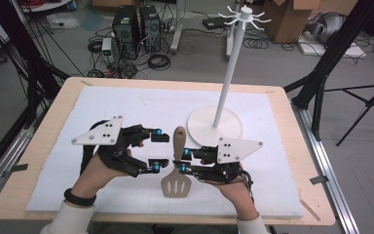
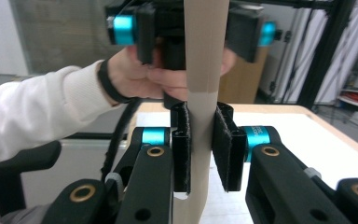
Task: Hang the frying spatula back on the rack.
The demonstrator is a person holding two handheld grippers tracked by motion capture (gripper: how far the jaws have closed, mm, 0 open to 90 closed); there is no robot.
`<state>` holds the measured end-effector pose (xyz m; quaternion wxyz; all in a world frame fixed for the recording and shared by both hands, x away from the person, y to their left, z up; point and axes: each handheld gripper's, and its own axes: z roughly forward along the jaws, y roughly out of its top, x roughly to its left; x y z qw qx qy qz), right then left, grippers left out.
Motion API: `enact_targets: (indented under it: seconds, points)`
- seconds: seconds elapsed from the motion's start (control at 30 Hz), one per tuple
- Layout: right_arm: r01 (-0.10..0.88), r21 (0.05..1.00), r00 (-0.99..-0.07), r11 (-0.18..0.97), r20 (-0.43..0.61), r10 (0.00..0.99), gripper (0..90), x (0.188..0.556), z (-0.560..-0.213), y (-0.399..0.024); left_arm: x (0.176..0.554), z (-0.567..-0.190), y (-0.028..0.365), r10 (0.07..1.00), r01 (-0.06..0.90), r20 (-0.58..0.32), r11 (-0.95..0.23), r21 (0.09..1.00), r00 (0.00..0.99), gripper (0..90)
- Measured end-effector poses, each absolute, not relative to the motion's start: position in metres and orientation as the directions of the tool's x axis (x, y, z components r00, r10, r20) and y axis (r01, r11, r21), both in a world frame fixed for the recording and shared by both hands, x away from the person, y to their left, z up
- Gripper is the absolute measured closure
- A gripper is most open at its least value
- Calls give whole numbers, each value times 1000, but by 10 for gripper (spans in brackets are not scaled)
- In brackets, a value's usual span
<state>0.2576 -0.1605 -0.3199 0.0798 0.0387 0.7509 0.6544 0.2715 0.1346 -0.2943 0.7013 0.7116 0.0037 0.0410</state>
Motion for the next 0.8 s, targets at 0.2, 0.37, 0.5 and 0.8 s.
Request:
enact_targets:
  seconds: [0.2,0.37,0.5,0.8]
  points:
    - [-27,991,-968,134,-59,244,787,271,-309,-176,267,-309,163,180,-40,45,-30,999,983,268]
    - [7,992,-952,123,-31,305,786,286,-298,-190,265,-322,183,227,-18,27,-43,999,974,259]
    - [26,995,-947,96,-7,321,787,302,-288,-202,260,-336,203,270,-6,17,-44,999,963,251]
    - [47,996,-938,79,17,347,786,328,-269,-221,250,-357,229,339,-8,21,-42,999,941,216]
